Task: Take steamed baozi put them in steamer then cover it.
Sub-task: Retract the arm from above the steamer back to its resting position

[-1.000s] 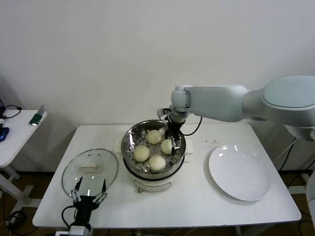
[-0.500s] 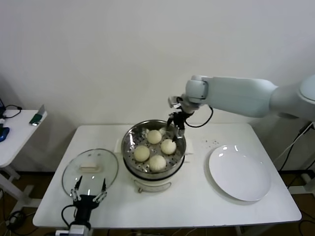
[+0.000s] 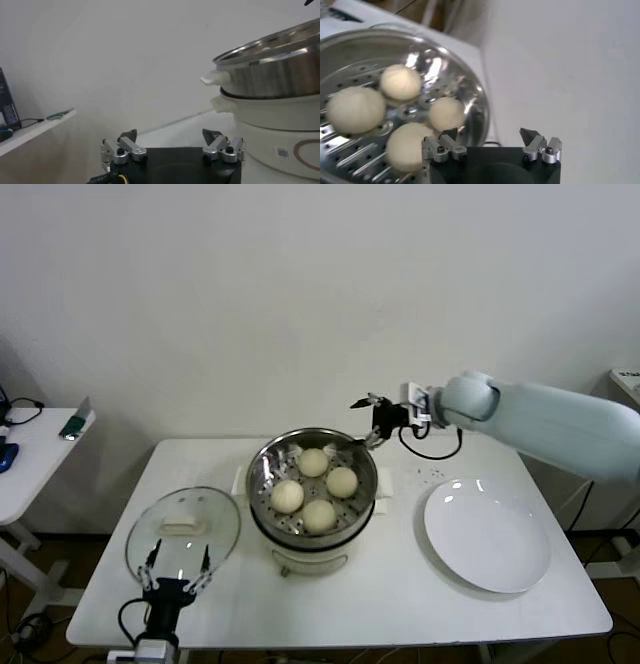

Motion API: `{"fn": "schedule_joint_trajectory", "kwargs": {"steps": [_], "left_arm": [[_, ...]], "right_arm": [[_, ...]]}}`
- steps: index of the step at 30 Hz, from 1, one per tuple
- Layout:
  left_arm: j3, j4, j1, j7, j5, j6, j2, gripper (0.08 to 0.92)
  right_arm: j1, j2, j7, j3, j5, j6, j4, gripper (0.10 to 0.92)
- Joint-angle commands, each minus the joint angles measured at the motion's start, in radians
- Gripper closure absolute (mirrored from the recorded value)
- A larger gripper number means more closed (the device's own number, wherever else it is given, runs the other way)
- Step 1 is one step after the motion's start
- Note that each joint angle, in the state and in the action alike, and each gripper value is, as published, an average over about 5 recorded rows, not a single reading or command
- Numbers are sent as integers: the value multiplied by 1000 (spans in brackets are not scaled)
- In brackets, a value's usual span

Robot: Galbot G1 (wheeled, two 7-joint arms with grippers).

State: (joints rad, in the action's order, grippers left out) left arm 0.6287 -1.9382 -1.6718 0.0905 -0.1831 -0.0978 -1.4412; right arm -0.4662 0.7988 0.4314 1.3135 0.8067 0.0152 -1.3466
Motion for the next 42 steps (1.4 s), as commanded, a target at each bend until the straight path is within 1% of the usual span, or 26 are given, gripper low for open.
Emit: {"fn": "schedule_joint_trajectory", "kwargs": {"steps": [1, 5, 10, 15, 20, 25, 31, 35, 38, 42], "left_arm": [[15, -25, -2, 2, -15, 9, 7, 177], [25, -30, -2, 2, -34, 15, 6, 177], [35, -43, -2, 0, -74, 26, 12, 177], [49, -48, 13, -1, -179, 34, 20, 177], [71, -52, 33, 2, -364, 53, 30, 177], [93, -65, 44, 5, -663, 105, 56, 177], [79, -34, 82, -14, -959, 158, 117, 177], [51, 36, 129, -28, -1047, 163, 162, 177], [31, 109, 168, -29, -1105, 138, 180, 177], [22, 187, 193, -45, -1173, 109, 181, 177]], "right_arm": [[553, -225, -270, -571, -60, 119, -125, 203], [811, -230, -290, -850, -97, 126, -151, 203], [1118, -187, -308, -1183, -127, 124, -176, 203], [1352, -104, -315, -1437, -156, 121, -221, 203], [1560, 7, -301, -1640, -193, 110, -280, 203], [1691, 92, -280, -1775, -220, 84, -330, 203], [1761, 156, -254, -1860, -238, 74, -342, 203], [1777, 176, -249, -1876, -255, 71, -337, 203], [1782, 188, -248, -1878, -274, 69, -330, 203], [1784, 200, -247, -1876, -290, 67, -323, 203]]}}
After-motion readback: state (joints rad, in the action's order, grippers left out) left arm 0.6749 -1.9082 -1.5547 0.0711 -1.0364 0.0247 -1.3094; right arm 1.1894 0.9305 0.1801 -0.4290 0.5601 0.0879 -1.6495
